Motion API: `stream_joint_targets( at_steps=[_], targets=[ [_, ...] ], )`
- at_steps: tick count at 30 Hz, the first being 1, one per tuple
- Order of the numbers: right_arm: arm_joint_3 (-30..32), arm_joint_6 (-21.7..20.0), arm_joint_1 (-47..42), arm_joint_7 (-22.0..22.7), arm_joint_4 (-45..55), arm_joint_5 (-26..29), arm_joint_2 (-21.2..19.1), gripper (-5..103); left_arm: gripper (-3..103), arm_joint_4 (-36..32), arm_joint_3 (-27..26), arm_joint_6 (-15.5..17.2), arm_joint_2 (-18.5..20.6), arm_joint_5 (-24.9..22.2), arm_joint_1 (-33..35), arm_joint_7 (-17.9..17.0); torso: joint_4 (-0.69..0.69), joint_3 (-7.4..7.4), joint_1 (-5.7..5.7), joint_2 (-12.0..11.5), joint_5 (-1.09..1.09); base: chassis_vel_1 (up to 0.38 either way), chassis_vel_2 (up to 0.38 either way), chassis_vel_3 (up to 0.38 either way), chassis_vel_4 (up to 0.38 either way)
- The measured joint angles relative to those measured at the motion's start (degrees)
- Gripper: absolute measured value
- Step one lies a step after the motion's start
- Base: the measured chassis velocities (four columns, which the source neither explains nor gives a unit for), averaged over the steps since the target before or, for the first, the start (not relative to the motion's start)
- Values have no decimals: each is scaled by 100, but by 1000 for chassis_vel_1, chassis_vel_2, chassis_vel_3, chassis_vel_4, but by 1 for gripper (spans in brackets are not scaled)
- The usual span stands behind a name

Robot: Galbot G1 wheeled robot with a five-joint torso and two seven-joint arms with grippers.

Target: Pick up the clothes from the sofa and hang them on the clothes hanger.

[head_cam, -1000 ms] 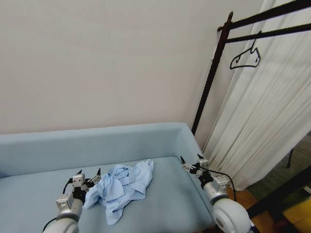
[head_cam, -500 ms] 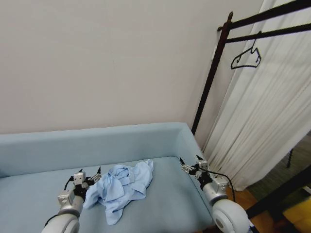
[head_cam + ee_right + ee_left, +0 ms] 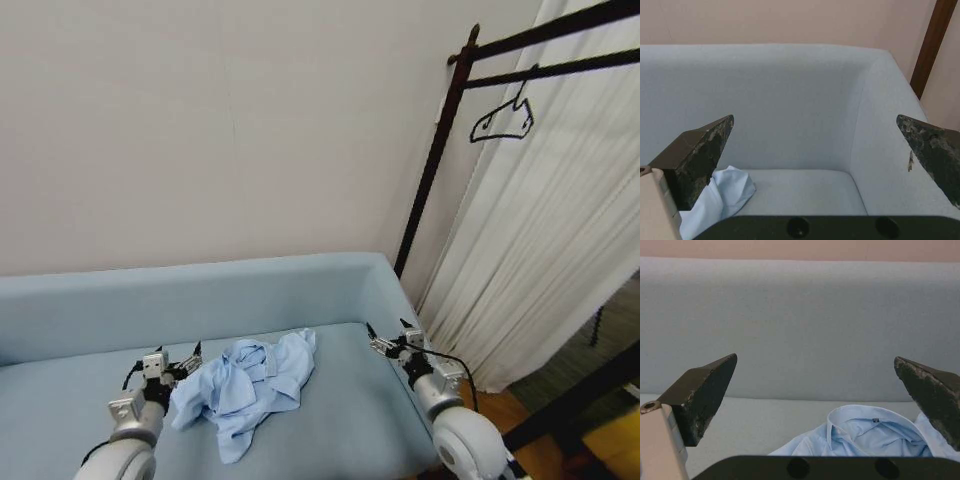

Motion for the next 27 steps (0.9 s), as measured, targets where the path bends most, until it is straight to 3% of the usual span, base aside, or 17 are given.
stream_joint_targets(
  at_steps=[9, 19, 22, 27],
  targets=[
    [196, -6, -234, 147, 138, 211, -174, 100, 100, 345, 317, 46, 52, 6, -353, -11, -1, 0, 0, 0, -1, 0, 0, 0, 0],
    [366, -3, -509, 322, 219, 425, -735, 100, 100, 1556, 1412, 257, 448, -486, -1577, -193, -1, 0, 0, 0, -1, 0, 0, 0, 0],
    [371, -1, -465, 352, 125, 517, -947, 100, 100, 2257, 1967, 606, 527, -897, -2351, -593, 0, 1, 0, 0, -2, 0, 0, 0, 0],
    [267, -1, -392, 348, -4, 542, -1080, 100, 100, 3178, 2347, 845, 531, -1042, -3193, -909, -2, 2, 1, -1, -1, 0, 0, 0, 0]
  ],
)
